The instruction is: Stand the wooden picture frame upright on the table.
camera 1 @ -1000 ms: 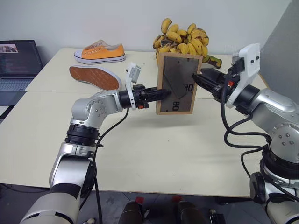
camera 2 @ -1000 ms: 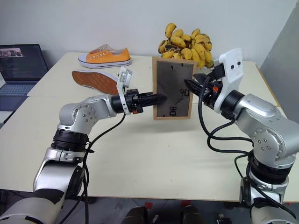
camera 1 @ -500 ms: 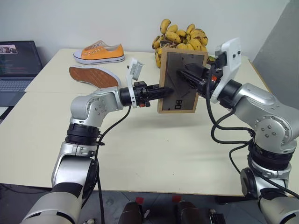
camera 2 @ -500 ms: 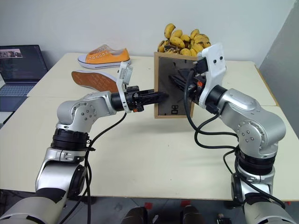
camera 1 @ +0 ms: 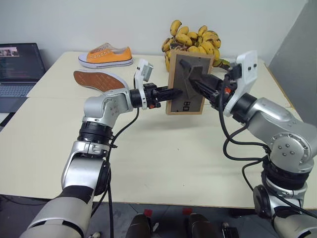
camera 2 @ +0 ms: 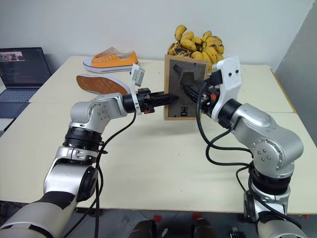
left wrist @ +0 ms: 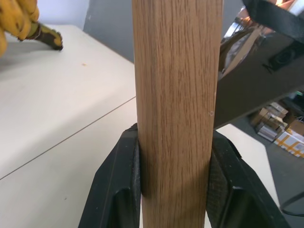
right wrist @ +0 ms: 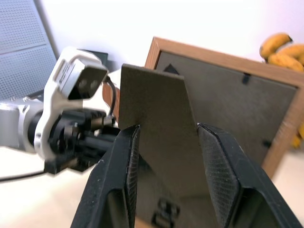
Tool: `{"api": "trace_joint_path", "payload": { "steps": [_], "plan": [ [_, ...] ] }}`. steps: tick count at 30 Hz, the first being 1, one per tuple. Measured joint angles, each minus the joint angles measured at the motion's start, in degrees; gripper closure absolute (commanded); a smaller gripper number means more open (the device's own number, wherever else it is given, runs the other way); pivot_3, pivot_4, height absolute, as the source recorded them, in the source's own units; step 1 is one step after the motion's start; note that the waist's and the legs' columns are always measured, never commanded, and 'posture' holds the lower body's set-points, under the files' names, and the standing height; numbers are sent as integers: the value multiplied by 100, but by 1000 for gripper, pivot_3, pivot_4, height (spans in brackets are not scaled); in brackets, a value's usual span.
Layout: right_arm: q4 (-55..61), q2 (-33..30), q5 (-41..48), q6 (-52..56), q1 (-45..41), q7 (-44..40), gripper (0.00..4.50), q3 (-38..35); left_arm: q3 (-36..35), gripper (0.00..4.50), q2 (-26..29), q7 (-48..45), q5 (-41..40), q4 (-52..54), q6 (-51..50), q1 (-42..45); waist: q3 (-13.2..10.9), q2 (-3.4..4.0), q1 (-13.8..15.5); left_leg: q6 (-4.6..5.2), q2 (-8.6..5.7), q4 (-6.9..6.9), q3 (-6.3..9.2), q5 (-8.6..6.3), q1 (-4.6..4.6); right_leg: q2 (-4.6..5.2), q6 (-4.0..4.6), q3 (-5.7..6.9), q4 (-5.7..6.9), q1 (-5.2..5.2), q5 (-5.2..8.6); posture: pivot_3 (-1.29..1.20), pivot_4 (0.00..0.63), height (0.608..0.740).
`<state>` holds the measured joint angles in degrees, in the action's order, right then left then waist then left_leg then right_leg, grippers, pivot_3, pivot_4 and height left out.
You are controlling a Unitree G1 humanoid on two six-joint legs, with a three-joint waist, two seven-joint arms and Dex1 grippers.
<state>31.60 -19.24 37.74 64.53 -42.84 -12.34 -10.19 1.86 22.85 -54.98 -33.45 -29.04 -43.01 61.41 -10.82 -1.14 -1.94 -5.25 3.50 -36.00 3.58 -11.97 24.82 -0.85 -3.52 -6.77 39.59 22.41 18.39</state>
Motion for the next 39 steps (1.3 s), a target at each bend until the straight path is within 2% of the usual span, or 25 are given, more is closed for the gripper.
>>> {"api": "trace_joint_path", "payload": {
  "steps": [2, 4, 7, 12, 13, 16, 19, 21, 24, 26, 27, 29, 33, 39],
  "plan": [
    [60, -45, 6, -4, 23, 11, 2526, -3, 0, 3205, -43, -70, 20, -11, 1, 8, 0, 0, -2, 0, 0, 0, 1, 0, 0, 0, 1, 0, 1, 0, 0, 0, 150, 740],
    [97, -58, 10, -19, 60, 25, 2189, -19, 0, 3205, -55, -78, 66, -14, 2, 47, 0, 0, -4, 0, 0, 0, 1, 0, 0, -1, 1, 0, 3, 0, 0, 0, 150, 740],
    [75, -100, -15, -17, 138, 81, 2189, -2, -53, 3205, -77, -84, 81, -20, 72, 144, 0, 0, -4, 0, 0, -2, 1, 0, 0, 0, 1, 0, 6, 0, 0, 0, 150, 740],
    [-24, -516, -228, -173, 239, -16, 2189, 89, -170, 3205, -135, -138, 89, -22, 99, 259, 0, 0, -4, 0, -1, -2, 1, 0, -1, -1, 0, 1, 6, 0, 1, 0, 150, 740],
    [-51, -607, -276, -208, 295, -41, 2021, 92, -170, 3205, -153, -151, 94, -21, 99, 259, 0, 0, -3, 0, -1, -2, 1, 0, -1, -1, 0, 0, 5, 0, 0, 0, 150, 740],
    [-92, -1016, -406, -281, 432, -191, 1463, 125, -171, 3205, -170, -186, 112, -22, 96, 259, 0, 0, 0, 0, -2, -2, 0, 0, 0, 0, 0, -1, 3, 0, 0, 0, 150, 740],
    [-30, -1604, -651, -484, 695, -441, 1463, 192, -196, 3205, -156, -176, 133, -26, 53, 259, 0, 0, 3, 0, -1, 0, 1, 0, 0, -2, 0, 0, -1, 0, 1, 0, 150, 740],
    [113, -2258, -972, -957, 1248, -807, 1463, 292, -212, 3205, -112, -179, 132, -14, -91, 247, 0, 0, 20, 1, -4, 1, 3, 0, 0, -1, 0, -1, -8, -4, 2, 0, 150, 740],
    [100, -3154, -2102, -2636, 2330, -1261, 1463, 498, -254, 3205, 45, -6, 118, -13, -684, 241, 0, -1, 8, 1, -7, 0, 2, -1, 4, 0, -1, -3, -16, -4, 3, 0, 150, 740],
    [-341, -3797, -3348, -4674, 3109, -1220, 1463, 769, -274, 3205, 138, 122, 30, -14, -1464, 265, -1, -2, -3, 1, -9, -2, 0, -1, 2, 0, -6, -4, -16, -5, 5, 0, 150, 740],
    [-662, -3959, -3906, -5538, 3334, -1117, 1463, 866, -278, 3205, 211, 188, 3, -17, -1811, 265, -2, -4, -15, 1, -8, -7, 1, -1, 2, 0, -7, -5, -13, -5, 5, 0, 150, 740],
    [-1424, -4385, -5361, -7396, 3548, -389, 1463, 1211, -284, 3205, 278, 323, -27, -16, -2461, 281, -2, -3, -58, 1, -11, -13, -8, 0, -6, 1, -8, -16, 2, -4, 5, 0, 150, 740],
    [-2317, -4309, -7125, -9516, 3384, 978, 1463, 1527, -457, 3205, 236, 644, -160, -27, -3507, 419, -4, -8, -140, 1, -10, -24, -4, 4, -11, -2, -6, -16, 35, -2, 3, 0, 150, 740],
    [-2916, -3559, -8372, -10567, 2893, 2231, 1463, 1710, -997, 3205, 133, 928, -508, 90, -4602, 703, -3, -6, -154, -8, -11, -25, -3, 12, -27, 0, -3, -18, 45, -13, 2, 0, 150, 740]
  ]
}}
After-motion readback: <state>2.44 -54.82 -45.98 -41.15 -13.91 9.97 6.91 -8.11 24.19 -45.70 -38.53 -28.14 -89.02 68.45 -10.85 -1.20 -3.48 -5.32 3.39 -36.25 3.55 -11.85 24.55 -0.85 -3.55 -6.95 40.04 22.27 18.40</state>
